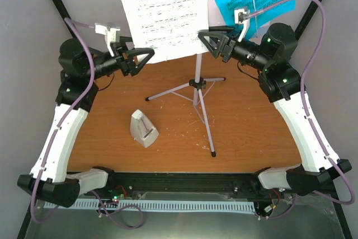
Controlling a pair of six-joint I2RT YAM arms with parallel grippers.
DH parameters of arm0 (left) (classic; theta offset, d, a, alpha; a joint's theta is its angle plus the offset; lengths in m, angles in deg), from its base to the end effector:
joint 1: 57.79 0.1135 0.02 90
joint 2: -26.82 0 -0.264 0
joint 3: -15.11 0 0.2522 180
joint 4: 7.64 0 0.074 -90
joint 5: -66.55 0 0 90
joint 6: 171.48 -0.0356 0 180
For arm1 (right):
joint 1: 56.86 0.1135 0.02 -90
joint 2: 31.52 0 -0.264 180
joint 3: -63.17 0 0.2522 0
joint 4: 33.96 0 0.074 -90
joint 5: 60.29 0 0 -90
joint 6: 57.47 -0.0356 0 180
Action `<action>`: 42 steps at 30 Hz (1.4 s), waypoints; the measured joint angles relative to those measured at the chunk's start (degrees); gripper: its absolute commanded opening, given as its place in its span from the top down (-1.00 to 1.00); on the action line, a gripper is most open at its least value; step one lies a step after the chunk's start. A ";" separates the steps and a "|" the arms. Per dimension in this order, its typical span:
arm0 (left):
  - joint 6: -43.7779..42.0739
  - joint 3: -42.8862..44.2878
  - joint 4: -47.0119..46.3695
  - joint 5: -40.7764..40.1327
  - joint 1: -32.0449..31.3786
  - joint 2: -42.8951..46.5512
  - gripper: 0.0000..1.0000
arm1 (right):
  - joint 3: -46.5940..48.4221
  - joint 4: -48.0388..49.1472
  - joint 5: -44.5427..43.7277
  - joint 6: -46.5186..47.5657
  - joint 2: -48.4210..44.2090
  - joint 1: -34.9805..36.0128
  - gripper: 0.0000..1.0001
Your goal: Pack up the instrument practice props
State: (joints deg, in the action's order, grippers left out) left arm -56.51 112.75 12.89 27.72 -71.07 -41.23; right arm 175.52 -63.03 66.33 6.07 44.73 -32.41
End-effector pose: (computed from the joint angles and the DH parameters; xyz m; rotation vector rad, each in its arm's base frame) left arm 0.2231 -0.0811 0.4981 0.6308 1.4537 -1.1558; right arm 0.2305 0.1281 0.5311 -0.5303 1.4964 1.1670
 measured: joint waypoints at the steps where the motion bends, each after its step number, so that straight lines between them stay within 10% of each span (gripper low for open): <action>1: -0.59 0.04 0.87 -1.29 0.02 0.96 -0.72 | 0.04 0.17 0.17 -0.09 0.13 0.00 -0.04; 15: -3.43 11.02 7.50 -4.57 -0.22 6.93 -0.11 | 0.42 4.46 3.02 -3.58 2.25 0.02 0.27; 31: -3.41 22.29 15.82 -10.56 -15.17 -4.59 -0.08 | 3.50 4.33 1.38 -3.02 4.74 2.05 0.92; 42: -4.39 26.77 17.05 -22.21 -19.37 -8.22 -0.02 | 3.45 4.17 -0.07 -1.73 4.72 2.40 0.94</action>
State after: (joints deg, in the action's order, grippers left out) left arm -60.90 139.52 29.94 5.52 -90.44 -49.45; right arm 178.97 -58.86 66.26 4.34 49.45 -30.01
